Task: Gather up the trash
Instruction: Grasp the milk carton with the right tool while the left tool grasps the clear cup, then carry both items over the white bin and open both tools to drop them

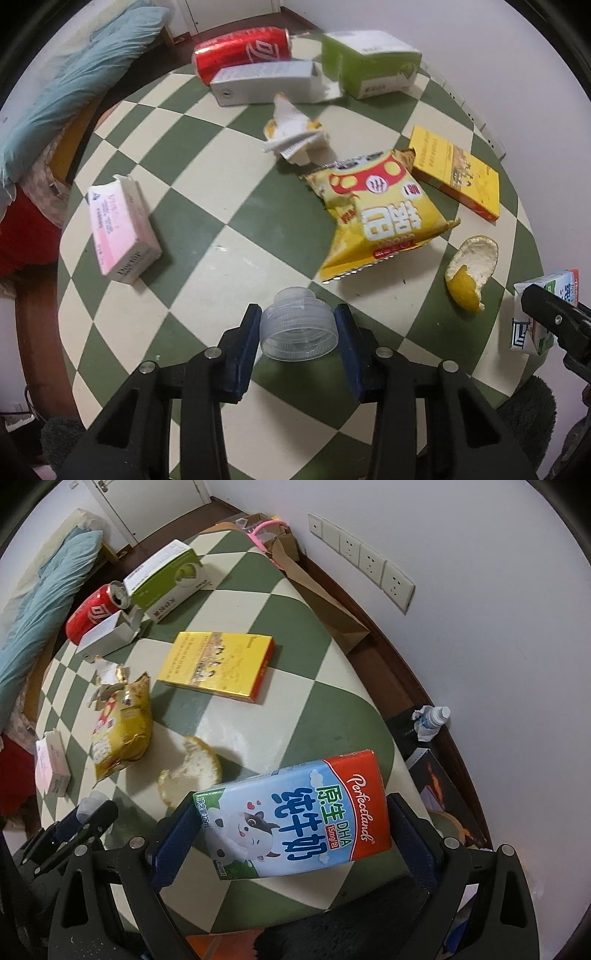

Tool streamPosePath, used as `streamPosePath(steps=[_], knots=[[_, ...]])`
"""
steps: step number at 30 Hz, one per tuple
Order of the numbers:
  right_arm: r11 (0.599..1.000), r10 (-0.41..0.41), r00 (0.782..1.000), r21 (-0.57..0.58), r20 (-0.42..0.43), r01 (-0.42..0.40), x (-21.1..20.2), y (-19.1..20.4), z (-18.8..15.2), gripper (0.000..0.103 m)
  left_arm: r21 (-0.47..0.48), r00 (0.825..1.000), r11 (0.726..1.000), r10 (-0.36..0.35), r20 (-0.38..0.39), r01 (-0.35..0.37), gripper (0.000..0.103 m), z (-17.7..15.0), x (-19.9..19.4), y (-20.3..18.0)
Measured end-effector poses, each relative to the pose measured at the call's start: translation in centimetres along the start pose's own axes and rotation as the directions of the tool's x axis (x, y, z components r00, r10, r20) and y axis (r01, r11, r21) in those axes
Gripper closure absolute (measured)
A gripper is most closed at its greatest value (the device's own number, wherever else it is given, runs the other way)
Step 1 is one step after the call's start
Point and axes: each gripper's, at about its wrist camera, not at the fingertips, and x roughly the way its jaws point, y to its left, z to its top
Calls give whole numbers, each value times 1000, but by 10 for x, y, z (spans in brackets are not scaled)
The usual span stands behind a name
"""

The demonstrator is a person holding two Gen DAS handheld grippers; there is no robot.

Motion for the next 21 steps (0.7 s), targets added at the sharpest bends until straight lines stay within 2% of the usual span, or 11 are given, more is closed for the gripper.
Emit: streamPosePath(steps=[6,12,17,21], knots=[[999,30,999,-31,28,-29,-18,16,-5,5,-14,998,1000,2,64,-2,66,3,-29,21],[993,103,990,-74,100,-96,-60,45,-8,5,-36,983,999,3,183,4,66,11,-85,55],[978,182,971,-136,154,-161,-103,81,-9,5,-81,961,997,8,276,15,66,19,-130,109],[953,260,952,-202,162,-225,-128,125,-17,5,-138,946,990,17,323,29,66,10,-161,158]])
